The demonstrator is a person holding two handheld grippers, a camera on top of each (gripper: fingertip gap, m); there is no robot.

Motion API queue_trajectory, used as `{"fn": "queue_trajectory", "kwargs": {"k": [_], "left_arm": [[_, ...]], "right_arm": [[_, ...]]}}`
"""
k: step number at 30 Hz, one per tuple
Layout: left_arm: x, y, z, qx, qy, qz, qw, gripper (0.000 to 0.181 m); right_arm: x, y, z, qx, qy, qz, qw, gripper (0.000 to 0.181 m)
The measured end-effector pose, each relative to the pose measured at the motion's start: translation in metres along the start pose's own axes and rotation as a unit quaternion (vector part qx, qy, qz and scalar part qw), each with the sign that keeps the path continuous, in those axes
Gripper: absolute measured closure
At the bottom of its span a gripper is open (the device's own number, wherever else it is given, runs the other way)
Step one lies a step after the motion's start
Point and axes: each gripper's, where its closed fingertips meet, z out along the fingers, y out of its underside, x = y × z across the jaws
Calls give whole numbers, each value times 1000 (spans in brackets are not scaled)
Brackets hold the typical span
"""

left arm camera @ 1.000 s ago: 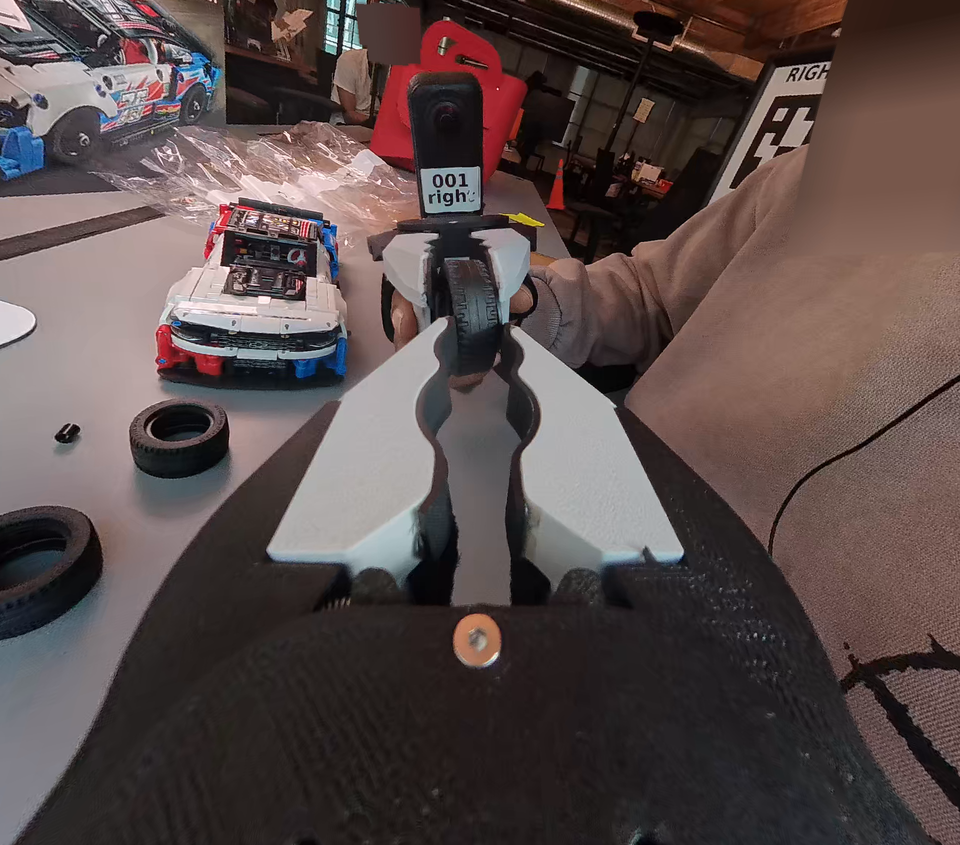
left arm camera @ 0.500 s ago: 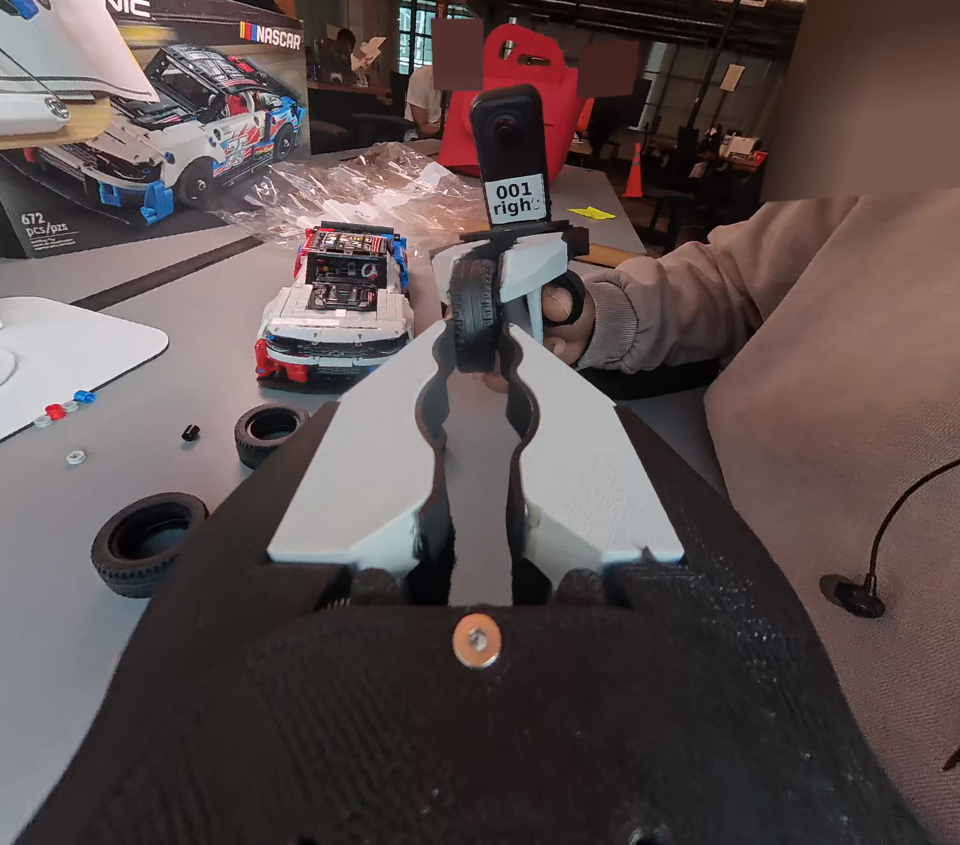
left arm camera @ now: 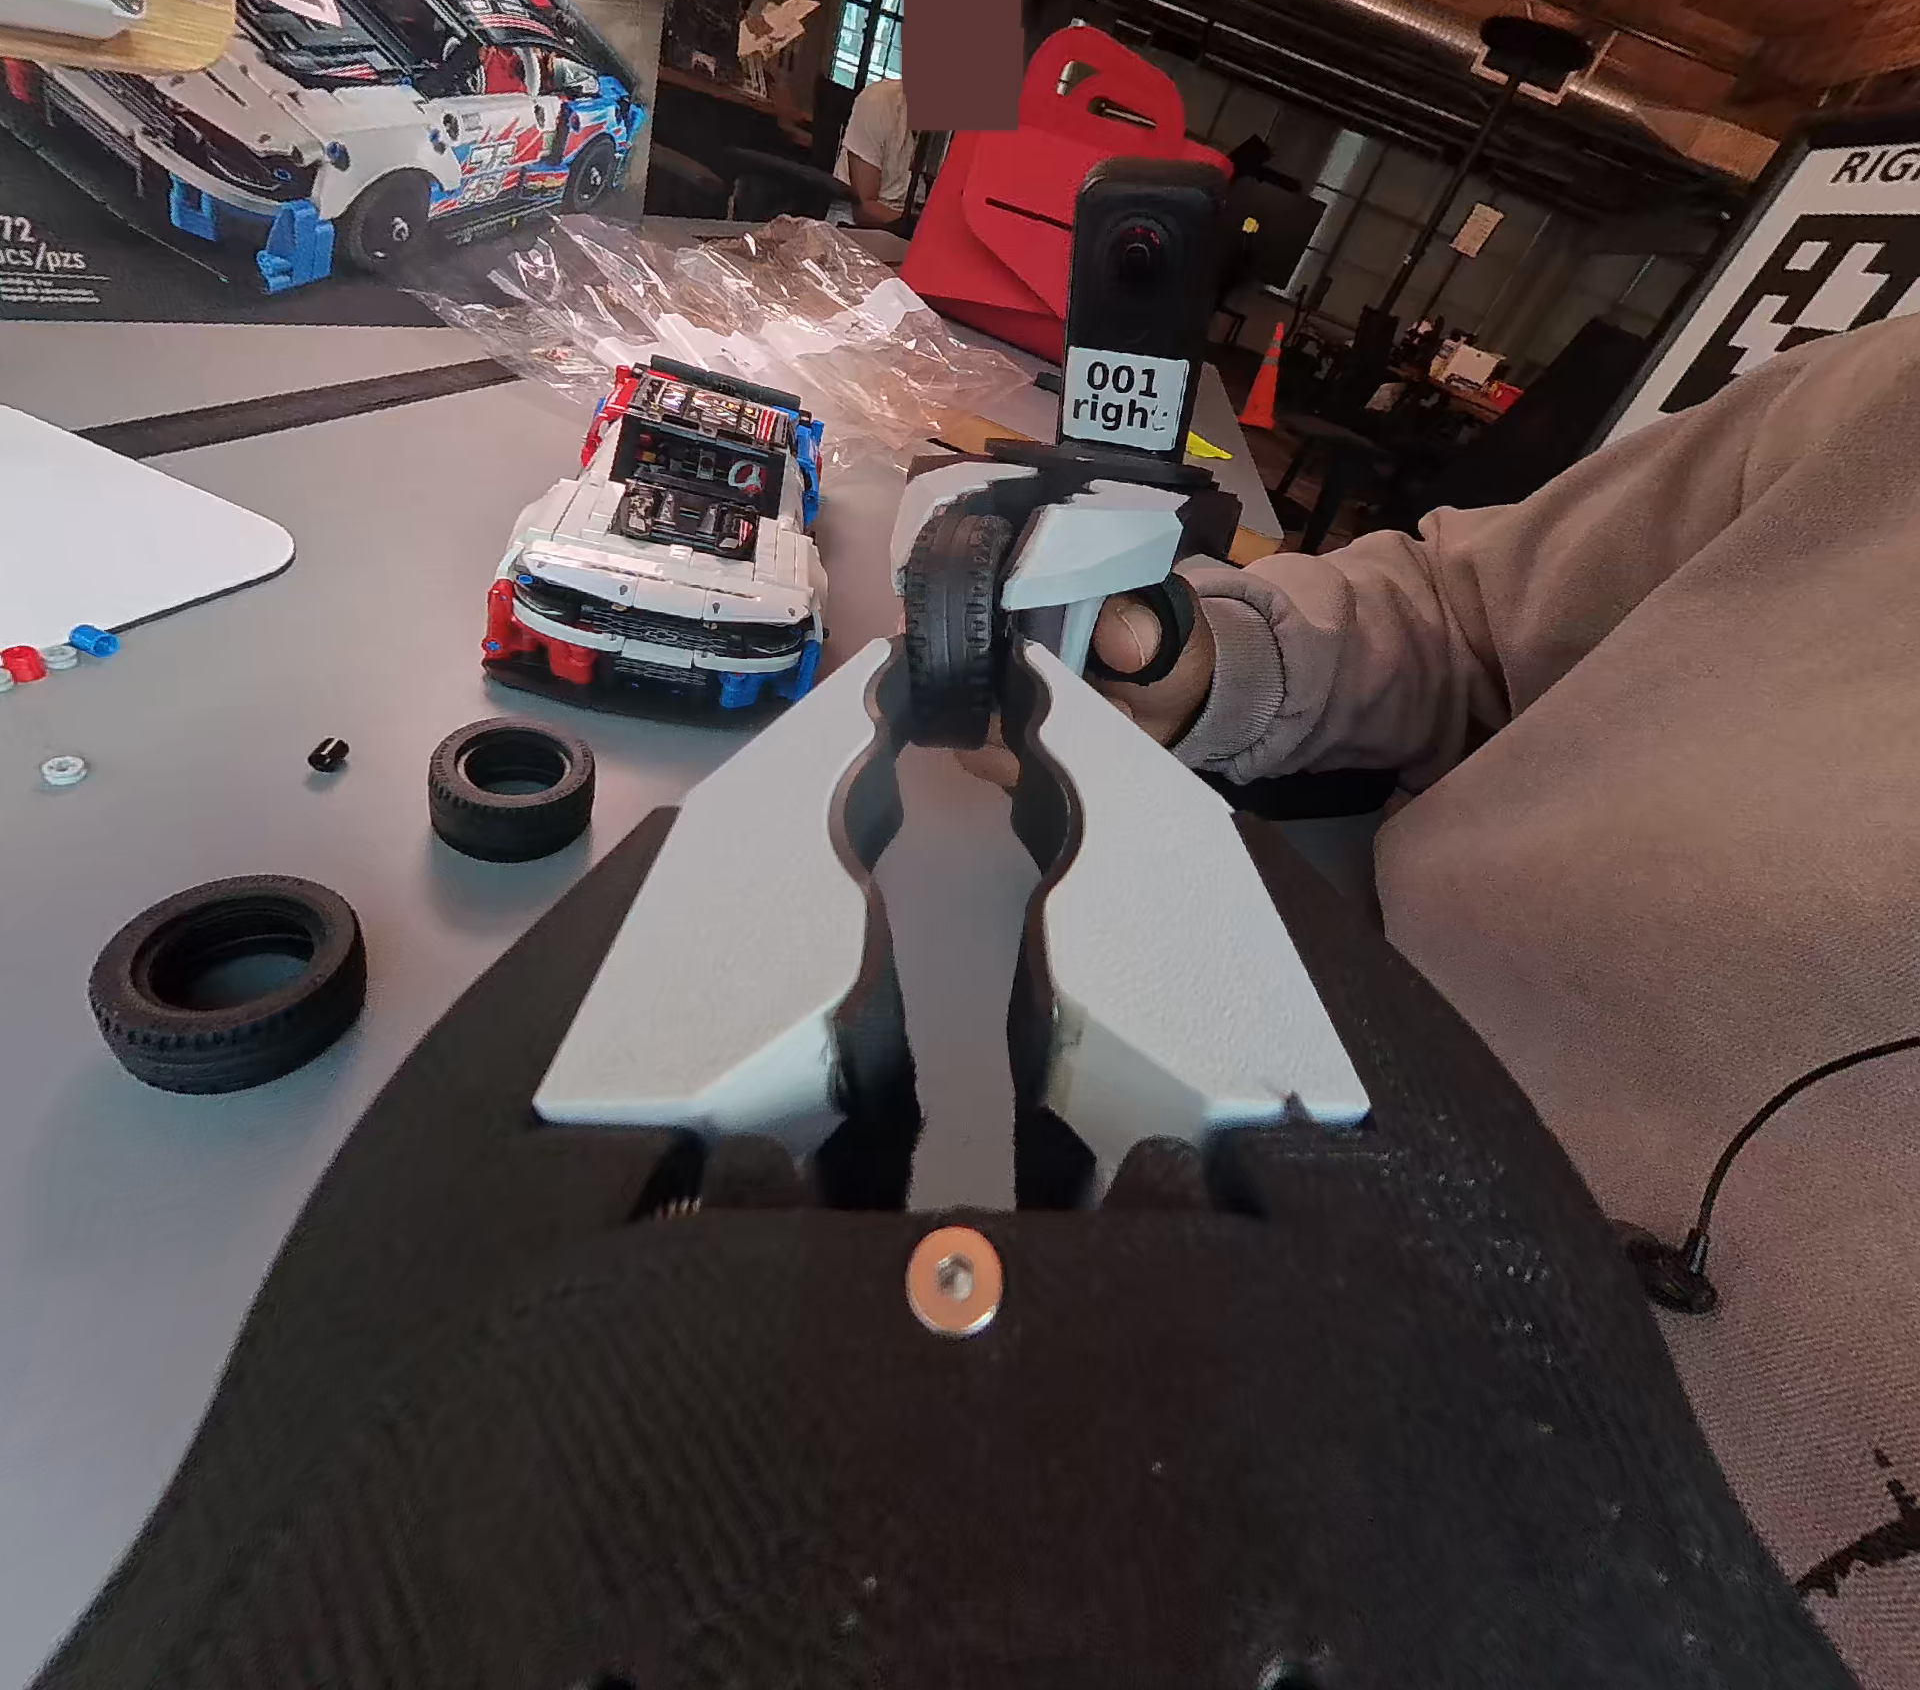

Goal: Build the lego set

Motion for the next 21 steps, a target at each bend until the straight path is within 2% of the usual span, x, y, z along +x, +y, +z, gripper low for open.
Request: {"fn": "queue_trajectory", "kwargs": {"k": [4, 7, 11, 17, 21], "left_arm": [[1, 3, -2, 1, 13, 28, 1000, 165], [0, 12, 0, -2, 59, -47, 997, 166], [-4, 6, -1, 25, 78, -105, 991, 168], [3, 2, -3, 36, 96, -95, 990, 168], [0, 6, -2, 17, 60, -35, 997, 162]], "right_arm": [[-3, 4, 1, -16, -19, 31, 999, 169], [0, 15, 0, -53, -36, 84, 994, 168], [3, 15, -6, -43, -60, 155, 985, 161], [-3, 11, -9, -53, -54, 79, 994, 169], [-4, 16, -11, -95, -41, -1, 995, 169]]}}
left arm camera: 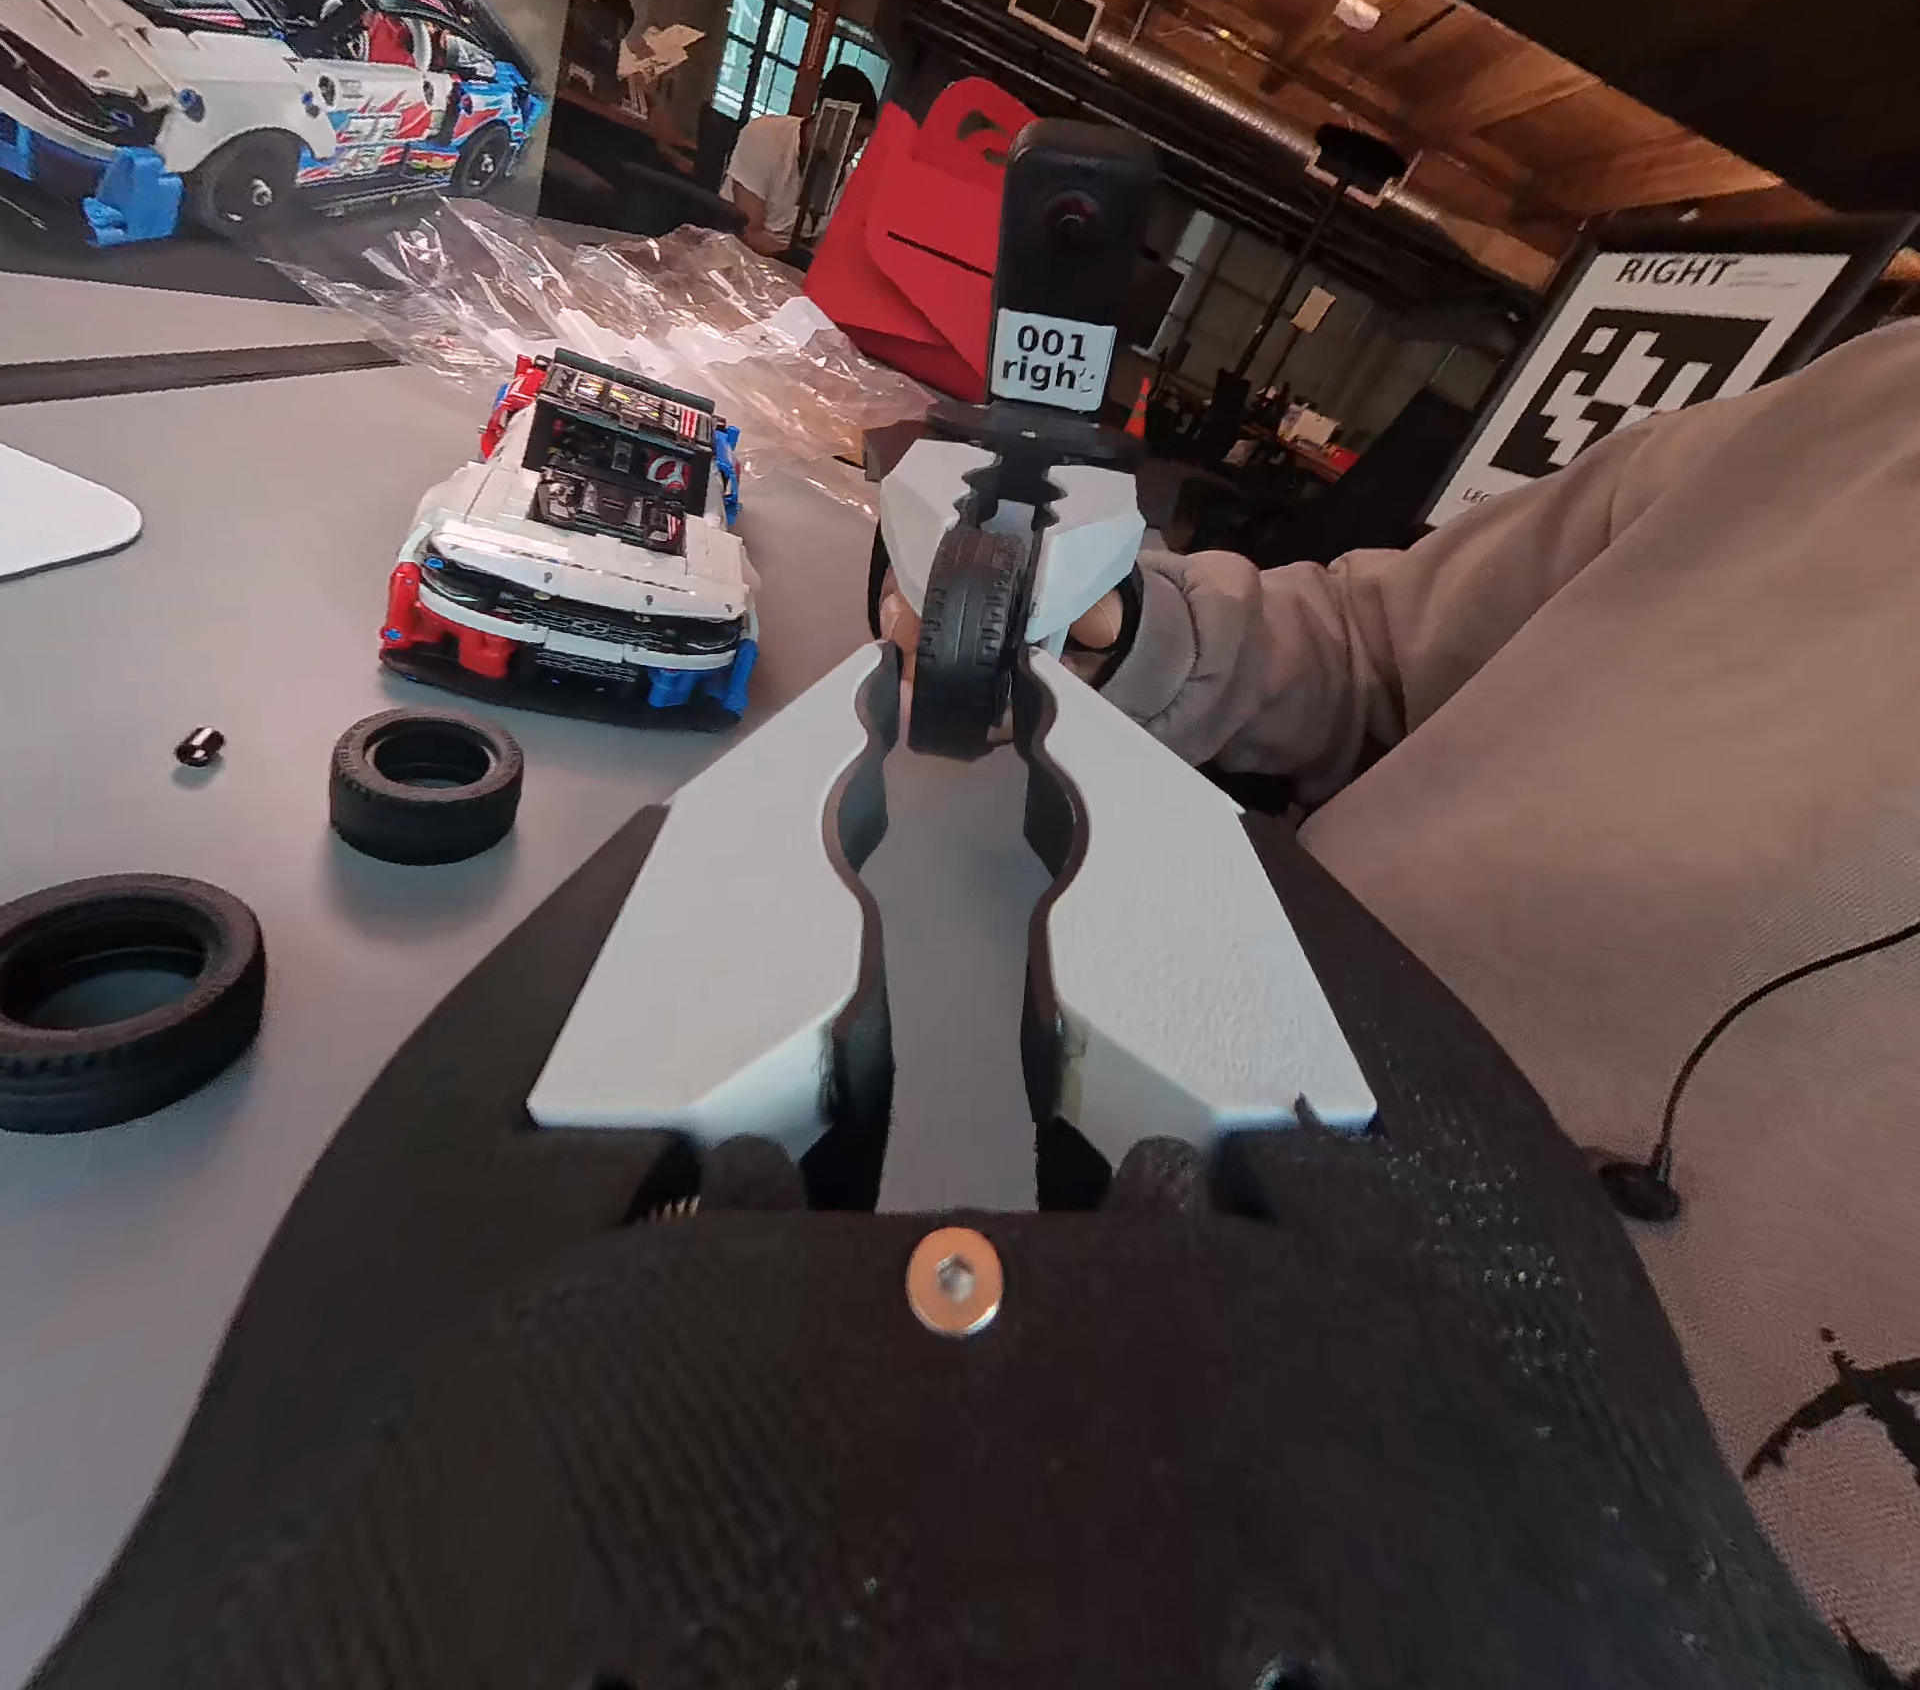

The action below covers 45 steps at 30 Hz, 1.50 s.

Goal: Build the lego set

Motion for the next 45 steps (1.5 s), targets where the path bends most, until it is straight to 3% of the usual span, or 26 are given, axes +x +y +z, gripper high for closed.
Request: {"fn": "queue_trajectory", "kwargs": {"k": [5, 8, 12, 16, 21, 27, 33, 36, 40, 42, 45], "left_arm": [[1, 4, 2, -39, -40, 73, 996, 162], [-1, 1, 1, -30, -60, 76, 995, 162], [-1, 1, 4, -14, -75, 45, 996, 161], [0, 4, 8, 5, -60, 31, 998, 162], [15, -13, 6, 60, -12, 47, 997, 167], [14, -6, 10, 34, -9, 63, 997, 164], [3, 5, 14, -44, -78, 182, 979, 161], [7, -9, 12, 3, -48, 107, 993, 162], [10, -32, 7, 105, 10, -18, 994, 168], [9, -38, 6, 130, 16, -41, 991, 168], [9, -41, 4, 140, 19, -44, 989, 168]], "right_arm": [[-3, 1, 0, -37, 43, -98, 994, 169], [-2, -4, 1, -57, 88, -181, 978, 169], [-1, -6, -2, -62, 106, -205, 971, 170], [-1, -3, -5, -49, 77, -152, 984, 167], [-7, -16, -5, 22, 6, -29, 999, 165], [-10, -12, -10, -17, 19, -101, 995, 169], [-3, -1, -13, -73, 56, -141, 986, 169], [-5, -16, -11, -16, 49, -99, 994, 169], [0, -32, -13, 81, -3, 56, 995, 164], [1, -26, -12, 82, -23, 87, 993, 154], [-5, -26, -8, 87, -32, 81, 992, 160]]}}
